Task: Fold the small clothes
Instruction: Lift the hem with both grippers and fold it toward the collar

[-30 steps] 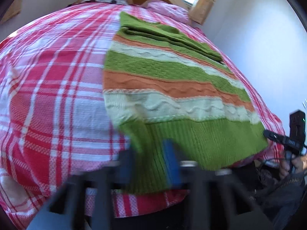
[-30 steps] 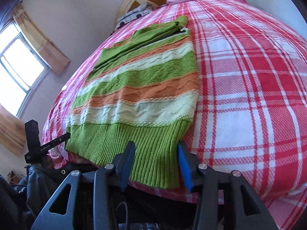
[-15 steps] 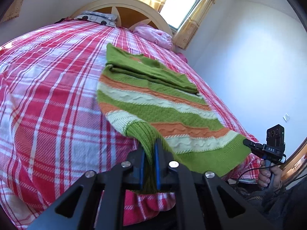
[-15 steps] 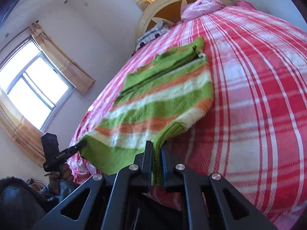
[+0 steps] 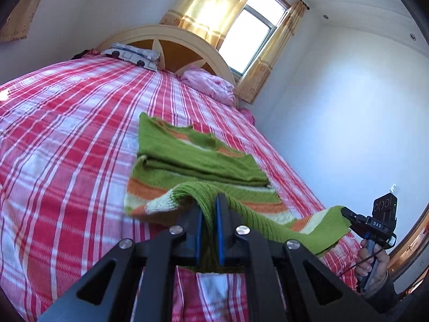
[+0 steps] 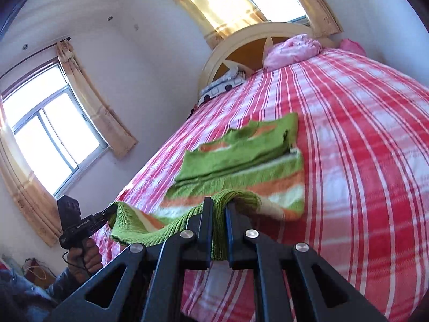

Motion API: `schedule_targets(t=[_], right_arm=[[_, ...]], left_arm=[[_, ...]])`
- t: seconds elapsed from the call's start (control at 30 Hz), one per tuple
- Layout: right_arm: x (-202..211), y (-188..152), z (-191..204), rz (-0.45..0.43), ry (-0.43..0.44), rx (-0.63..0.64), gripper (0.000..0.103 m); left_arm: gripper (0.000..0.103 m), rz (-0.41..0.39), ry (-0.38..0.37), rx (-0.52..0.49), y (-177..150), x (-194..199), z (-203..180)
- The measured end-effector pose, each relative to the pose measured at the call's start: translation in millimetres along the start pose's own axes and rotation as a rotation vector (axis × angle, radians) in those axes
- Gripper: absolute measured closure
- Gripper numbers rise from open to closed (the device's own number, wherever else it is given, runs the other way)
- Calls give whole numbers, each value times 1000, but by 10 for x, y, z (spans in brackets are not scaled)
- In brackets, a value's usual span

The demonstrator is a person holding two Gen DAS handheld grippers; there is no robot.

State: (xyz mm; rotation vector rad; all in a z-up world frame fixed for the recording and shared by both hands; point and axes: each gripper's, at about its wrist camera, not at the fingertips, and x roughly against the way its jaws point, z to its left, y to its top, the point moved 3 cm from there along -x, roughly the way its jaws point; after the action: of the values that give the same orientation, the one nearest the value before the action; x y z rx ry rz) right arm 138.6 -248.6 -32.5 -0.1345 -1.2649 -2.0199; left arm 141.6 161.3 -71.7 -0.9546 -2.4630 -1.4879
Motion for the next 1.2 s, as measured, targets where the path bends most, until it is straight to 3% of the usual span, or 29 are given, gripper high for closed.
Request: schedule_targets(t=[0.27, 0.53, 1.2], right_arm=[[-343, 492, -101, -48, 3, -22, 95], [-690, 1004, -113, -59, -22, 34, 95], [-1588, 1686, -446, -20, -73, 27, 95]], left_arm=[[94, -54, 14, 18, 446, -286, 65], [94, -68, 28, 60, 774, -650, 210], [94, -31, 72, 73, 1352, -1458, 508]])
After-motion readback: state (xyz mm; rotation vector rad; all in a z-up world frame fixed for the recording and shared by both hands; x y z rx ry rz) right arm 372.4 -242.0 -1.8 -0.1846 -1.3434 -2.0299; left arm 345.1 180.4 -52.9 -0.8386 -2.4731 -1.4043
